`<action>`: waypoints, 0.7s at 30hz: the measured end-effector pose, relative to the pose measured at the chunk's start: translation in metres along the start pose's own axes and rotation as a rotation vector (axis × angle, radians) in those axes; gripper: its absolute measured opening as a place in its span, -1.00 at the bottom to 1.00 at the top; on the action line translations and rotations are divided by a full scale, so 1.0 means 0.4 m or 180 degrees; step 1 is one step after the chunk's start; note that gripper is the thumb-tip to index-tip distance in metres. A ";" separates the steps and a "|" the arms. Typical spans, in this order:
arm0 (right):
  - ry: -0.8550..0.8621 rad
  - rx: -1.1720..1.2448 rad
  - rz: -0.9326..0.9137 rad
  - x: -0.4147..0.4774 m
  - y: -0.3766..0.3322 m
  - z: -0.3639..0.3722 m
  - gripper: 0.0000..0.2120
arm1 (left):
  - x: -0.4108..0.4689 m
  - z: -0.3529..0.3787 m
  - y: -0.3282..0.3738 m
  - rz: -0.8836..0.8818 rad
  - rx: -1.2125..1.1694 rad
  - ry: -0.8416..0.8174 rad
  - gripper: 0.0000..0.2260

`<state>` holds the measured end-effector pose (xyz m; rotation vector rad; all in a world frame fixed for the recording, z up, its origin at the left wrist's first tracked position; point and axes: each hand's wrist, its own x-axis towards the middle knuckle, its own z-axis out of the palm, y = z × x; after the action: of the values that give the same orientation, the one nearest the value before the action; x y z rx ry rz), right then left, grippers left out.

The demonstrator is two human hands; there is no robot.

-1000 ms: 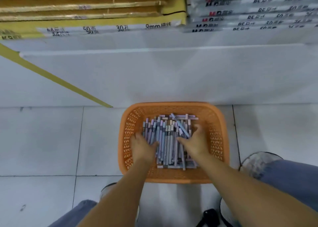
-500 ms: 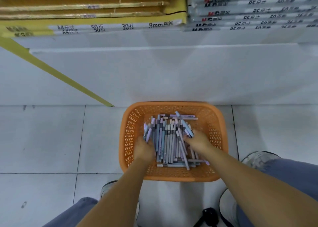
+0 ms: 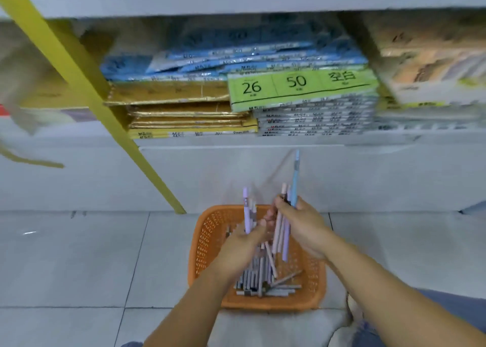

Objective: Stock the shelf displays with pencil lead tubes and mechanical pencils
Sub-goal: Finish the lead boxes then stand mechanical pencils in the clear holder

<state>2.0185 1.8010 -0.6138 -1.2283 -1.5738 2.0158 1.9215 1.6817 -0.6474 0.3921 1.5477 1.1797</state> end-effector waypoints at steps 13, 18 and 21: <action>-0.0222 -0.1487 -0.1450 -0.231 -0.346 -0.023 -0.80 | -0.240 0.062 0.313 0.1181 0.0399 -0.0310 -0.89; 0.0258 -0.1688 -0.1971 -0.283 -0.417 -0.057 -0.75 | -0.293 0.067 0.403 0.1540 0.0040 -0.0027 -0.83; 0.0237 -0.1776 -0.2096 -0.310 -0.430 -0.060 -0.70 | -0.310 0.083 0.477 0.1748 -0.0279 0.0222 -0.76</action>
<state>2.0660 1.7925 -0.4058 -0.7558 -2.2107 1.1490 1.9315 1.6887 -0.4178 0.7555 1.4844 1.6900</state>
